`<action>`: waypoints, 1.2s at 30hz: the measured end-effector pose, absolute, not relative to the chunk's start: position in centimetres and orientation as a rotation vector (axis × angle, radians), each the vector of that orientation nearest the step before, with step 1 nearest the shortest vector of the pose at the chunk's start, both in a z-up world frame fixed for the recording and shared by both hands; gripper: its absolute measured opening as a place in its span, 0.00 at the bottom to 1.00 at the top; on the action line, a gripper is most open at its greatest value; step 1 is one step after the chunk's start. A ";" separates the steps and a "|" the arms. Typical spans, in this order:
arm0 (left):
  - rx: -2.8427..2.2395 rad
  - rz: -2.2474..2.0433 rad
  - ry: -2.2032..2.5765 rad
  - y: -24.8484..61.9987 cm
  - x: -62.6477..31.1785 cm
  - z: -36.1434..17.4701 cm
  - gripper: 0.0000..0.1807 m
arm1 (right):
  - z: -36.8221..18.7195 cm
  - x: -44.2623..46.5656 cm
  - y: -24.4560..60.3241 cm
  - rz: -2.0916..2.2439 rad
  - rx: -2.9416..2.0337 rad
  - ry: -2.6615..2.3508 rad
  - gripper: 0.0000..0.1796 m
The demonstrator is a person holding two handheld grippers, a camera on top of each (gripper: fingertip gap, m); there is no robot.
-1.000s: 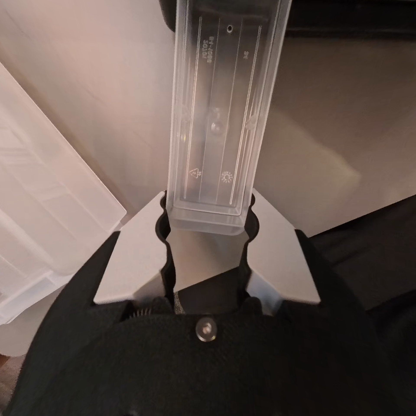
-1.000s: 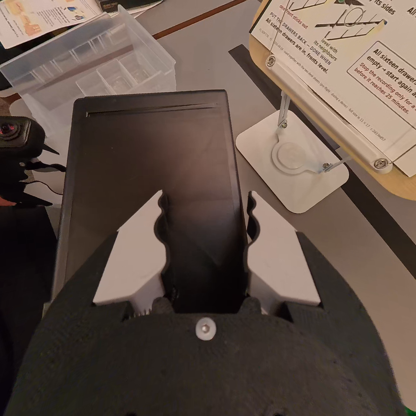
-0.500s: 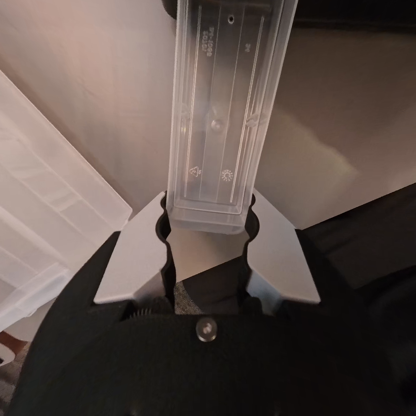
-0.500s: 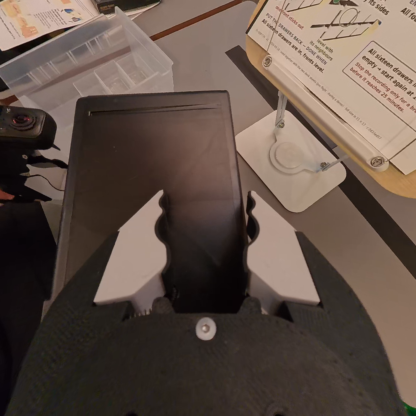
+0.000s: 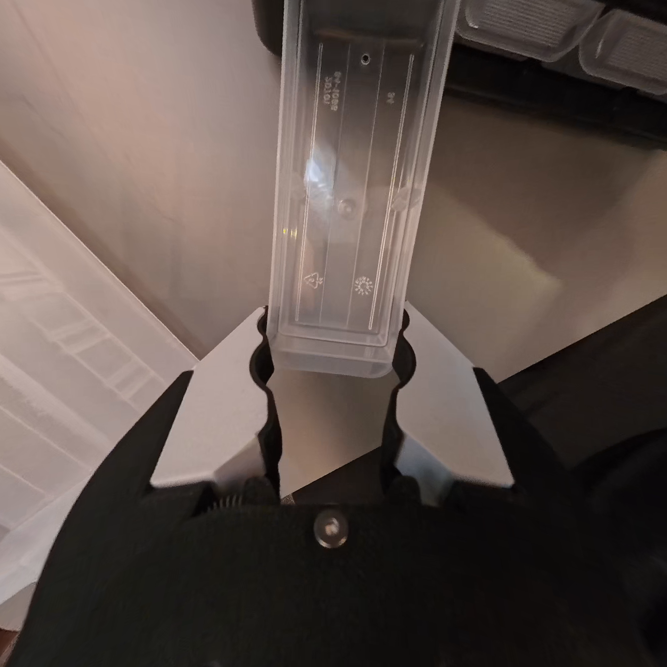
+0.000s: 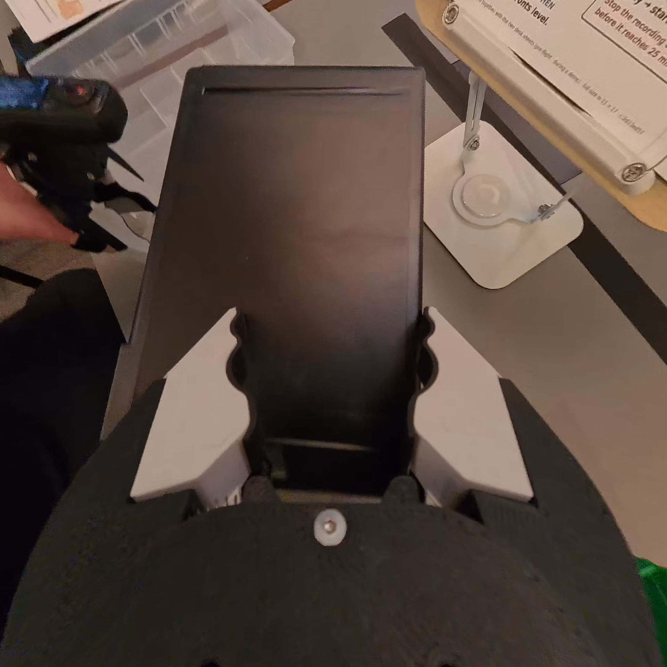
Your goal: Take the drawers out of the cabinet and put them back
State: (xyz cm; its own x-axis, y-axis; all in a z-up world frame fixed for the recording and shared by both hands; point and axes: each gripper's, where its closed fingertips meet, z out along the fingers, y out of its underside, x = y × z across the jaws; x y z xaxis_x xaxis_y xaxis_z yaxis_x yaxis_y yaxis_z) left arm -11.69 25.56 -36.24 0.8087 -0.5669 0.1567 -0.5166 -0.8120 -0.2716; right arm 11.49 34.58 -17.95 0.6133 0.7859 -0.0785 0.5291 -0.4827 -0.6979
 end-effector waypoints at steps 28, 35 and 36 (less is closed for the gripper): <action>-2.855 -0.003 0.990 28.0 -11.6 -33.5 0.36 | -17.7 12.5 32.7 0.469 -2.162 -1.094 0.54; -2.722 -0.075 0.907 30.3 -9.6 -36.1 0.36 | -17.7 12.8 33.2 0.476 -2.136 -1.040 0.53; -2.686 -0.092 0.901 30.9 -9.1 -36.5 0.36 | -17.6 12.9 33.2 0.477 -2.137 -1.035 0.52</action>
State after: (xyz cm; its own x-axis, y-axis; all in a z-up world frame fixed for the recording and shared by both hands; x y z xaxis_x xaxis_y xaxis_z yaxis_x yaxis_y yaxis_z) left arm -9.10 30.86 -36.51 0.8008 -0.5979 -0.0362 -0.5783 -0.7560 -0.3066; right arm 12.87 33.24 -17.64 0.6118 0.7907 -0.0226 0.5310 -0.4318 -0.7291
